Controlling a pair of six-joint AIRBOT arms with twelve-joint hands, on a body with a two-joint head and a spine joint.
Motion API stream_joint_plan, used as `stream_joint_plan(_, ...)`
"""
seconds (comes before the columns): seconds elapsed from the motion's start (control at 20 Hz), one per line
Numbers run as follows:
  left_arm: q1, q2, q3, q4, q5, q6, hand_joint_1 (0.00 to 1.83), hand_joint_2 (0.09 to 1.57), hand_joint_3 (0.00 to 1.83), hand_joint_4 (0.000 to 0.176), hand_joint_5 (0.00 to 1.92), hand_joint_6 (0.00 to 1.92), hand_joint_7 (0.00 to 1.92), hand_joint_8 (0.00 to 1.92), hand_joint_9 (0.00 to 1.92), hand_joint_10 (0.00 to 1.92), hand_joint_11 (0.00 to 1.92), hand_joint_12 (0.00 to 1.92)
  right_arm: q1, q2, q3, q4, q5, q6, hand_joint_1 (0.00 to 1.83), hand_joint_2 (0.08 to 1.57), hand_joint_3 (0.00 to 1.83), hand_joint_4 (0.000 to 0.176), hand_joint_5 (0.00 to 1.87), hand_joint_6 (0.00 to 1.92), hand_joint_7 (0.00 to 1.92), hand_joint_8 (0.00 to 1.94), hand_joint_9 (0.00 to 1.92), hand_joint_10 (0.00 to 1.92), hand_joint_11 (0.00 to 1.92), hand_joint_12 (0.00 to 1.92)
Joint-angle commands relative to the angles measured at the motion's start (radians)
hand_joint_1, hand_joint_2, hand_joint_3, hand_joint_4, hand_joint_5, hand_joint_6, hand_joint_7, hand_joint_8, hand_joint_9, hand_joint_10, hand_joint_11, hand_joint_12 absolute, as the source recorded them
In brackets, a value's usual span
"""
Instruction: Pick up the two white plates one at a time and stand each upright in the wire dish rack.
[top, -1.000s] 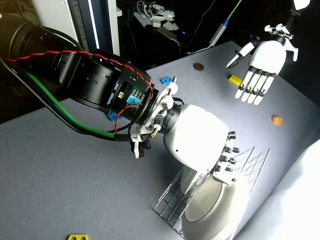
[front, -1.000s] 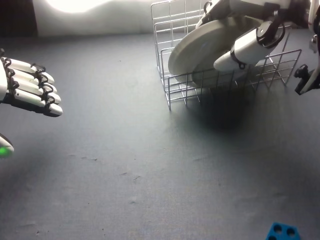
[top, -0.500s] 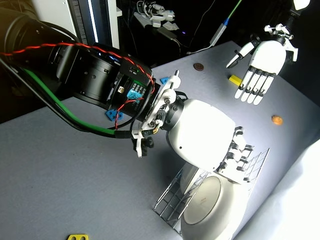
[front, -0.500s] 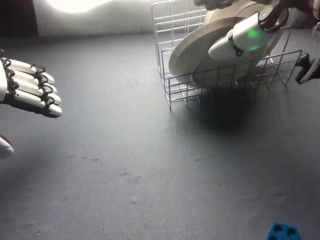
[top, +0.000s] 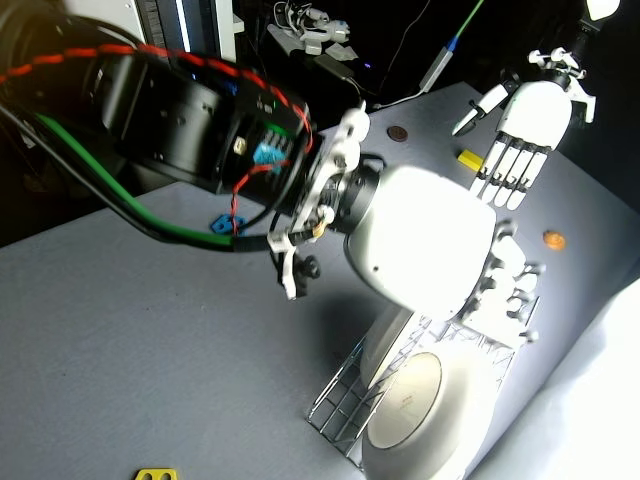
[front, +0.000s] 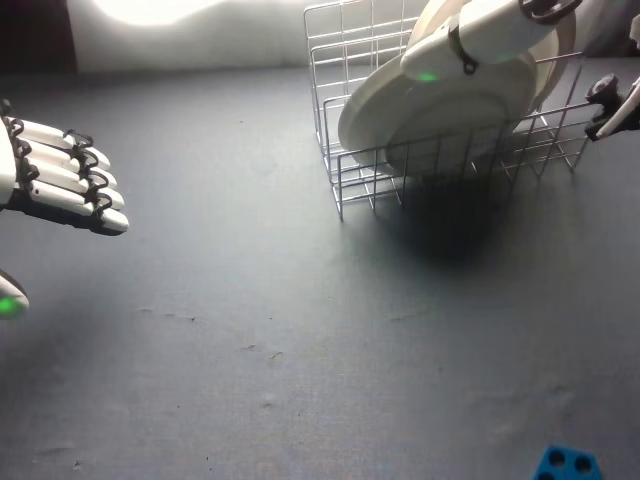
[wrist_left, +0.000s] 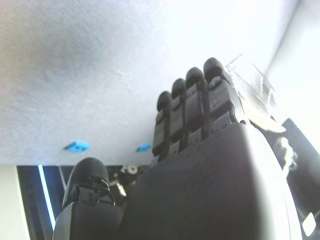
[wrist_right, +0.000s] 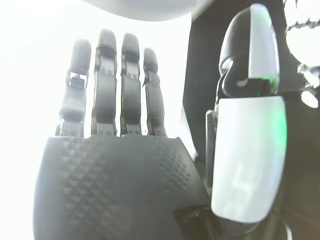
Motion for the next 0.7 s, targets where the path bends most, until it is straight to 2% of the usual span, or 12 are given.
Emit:
stream_joint_plan(0.0,-0.009,0.005,-0.006,-0.068,-0.029,0.002,0.0,1.17,0.0,0.0,0.19,0.01,0.17,0.01,0.13,0.01,0.0,0.17,0.015,0.015,-0.012,-0.06,0.146,0.013,0.99,0.9,0.0,0.0,0.4,0.0,0.51,0.0,0.47,0.0,0.0,1.04)
stream_joint_plan(0.05,-0.009,0.009,-0.018,-0.085,-0.035,0.002,0.0,1.18,0.0,0.0,0.22,0.0,0.2,0.0,0.15,0.0,0.0,0.2,0.011,0.044,-0.055,-0.123,0.2,0.019,0.95,0.9,0.0,0.0,0.4,0.0,0.51,0.0,0.47,0.0,0.0,1.05)
stream_joint_plan(0.15,-0.009,0.01,-0.023,-0.097,-0.041,0.002,0.0,1.19,0.0,0.0,0.23,0.01,0.21,0.0,0.16,0.0,0.0,0.23,0.01,0.062,-0.078,-0.129,0.212,0.019,0.95,0.9,0.0,0.0,0.4,0.0,0.52,0.0,0.47,0.0,0.0,1.05)
stream_joint_plan(0.35,-0.01,0.011,-0.057,-0.132,-0.053,0.002,0.0,1.18,0.0,0.0,0.17,0.0,0.16,0.0,0.12,0.0,0.0,0.16,-0.002,0.114,-0.13,-0.15,0.29,0.021,0.94,0.89,0.0,0.0,0.41,0.01,0.53,0.0,0.49,0.01,0.01,1.06)
stream_joint_plan(0.6,-0.012,0.014,-0.135,-0.15,-0.04,0.003,0.0,1.18,0.0,0.0,0.22,0.01,0.21,0.01,0.16,0.01,0.0,0.23,-0.023,0.178,-0.211,-0.15,0.359,-0.018,0.93,0.91,0.0,0.0,0.44,0.01,0.55,0.01,0.53,0.01,0.03,1.06)
stream_joint_plan(0.65,-0.012,0.015,-0.154,-0.159,-0.037,0.004,0.0,1.18,0.0,0.0,0.23,0.0,0.22,0.0,0.18,0.0,0.0,0.33,-0.033,0.191,-0.229,-0.15,0.384,-0.038,0.9,0.91,0.0,0.0,0.49,0.03,0.61,0.03,0.56,0.02,0.06,1.07)
